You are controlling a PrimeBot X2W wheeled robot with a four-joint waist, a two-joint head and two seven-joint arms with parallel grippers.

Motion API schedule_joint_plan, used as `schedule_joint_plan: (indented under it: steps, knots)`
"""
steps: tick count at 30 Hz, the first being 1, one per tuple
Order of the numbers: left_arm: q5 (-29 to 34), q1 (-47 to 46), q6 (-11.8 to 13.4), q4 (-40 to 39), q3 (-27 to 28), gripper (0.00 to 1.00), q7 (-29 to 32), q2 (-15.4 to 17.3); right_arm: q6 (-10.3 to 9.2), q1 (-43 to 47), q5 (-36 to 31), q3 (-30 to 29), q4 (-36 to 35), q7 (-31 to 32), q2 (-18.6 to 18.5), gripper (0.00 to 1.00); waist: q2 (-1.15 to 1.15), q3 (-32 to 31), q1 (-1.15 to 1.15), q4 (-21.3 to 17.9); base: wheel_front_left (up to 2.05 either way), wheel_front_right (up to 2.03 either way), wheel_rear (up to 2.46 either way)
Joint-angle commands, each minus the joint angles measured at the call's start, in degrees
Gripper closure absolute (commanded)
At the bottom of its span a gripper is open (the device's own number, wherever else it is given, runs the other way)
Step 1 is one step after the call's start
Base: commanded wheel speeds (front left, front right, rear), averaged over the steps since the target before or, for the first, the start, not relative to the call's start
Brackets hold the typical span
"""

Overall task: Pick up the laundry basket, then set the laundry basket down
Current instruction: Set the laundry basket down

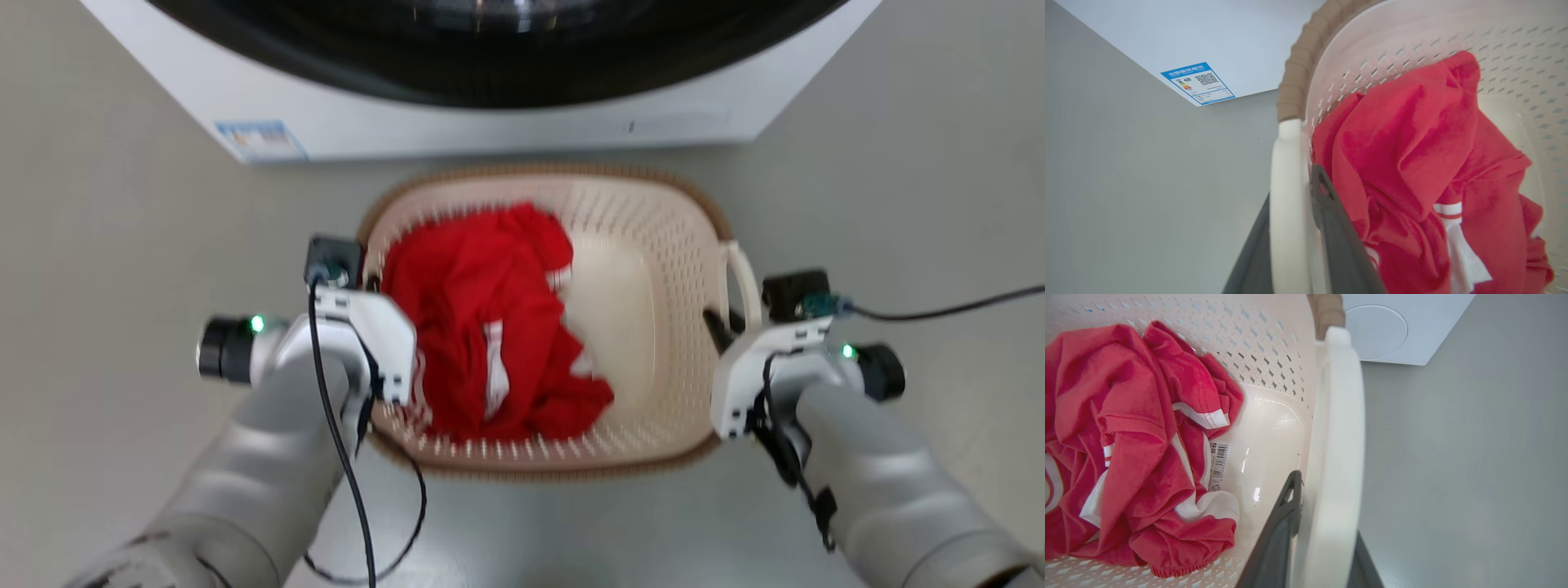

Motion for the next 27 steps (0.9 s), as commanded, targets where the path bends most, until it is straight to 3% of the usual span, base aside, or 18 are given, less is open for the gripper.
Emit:
schedule_joint_plan:
  steps: [1, 14, 27]
  knots:
    - [1.2, -3.2, -0.9, -0.3, 0.4, 1.00, -0.8, 0.4, 0.92, -1.4, -0.9, 0.6, -0.6, -1.8, 1.5, 1.00, 0.00, 6.4, 0.00, 0.8, 0.00, 0.00, 0.00]
    - [2.0, -12.5, -0.7, 0.3, 1.7, 1.00, -2.9, 0.3, 0.92, -11.8, -5.0, -4.2, 2.4, -6.3, 1.5, 1.00, 0.00, 20.4, 0.00, 2.9, 0.00, 0.00, 0.00]
    - [3.6, -16.5, -0.9, 0.4, 2.8, 1.00, -3.3, 1.7, 0.92, -13.2, -7.6, -7.1, 2.5, -7.3, 1.5, 1.00, 0.00, 24.5, 0.00, 2.3, 0.00, 0.00, 0.00]
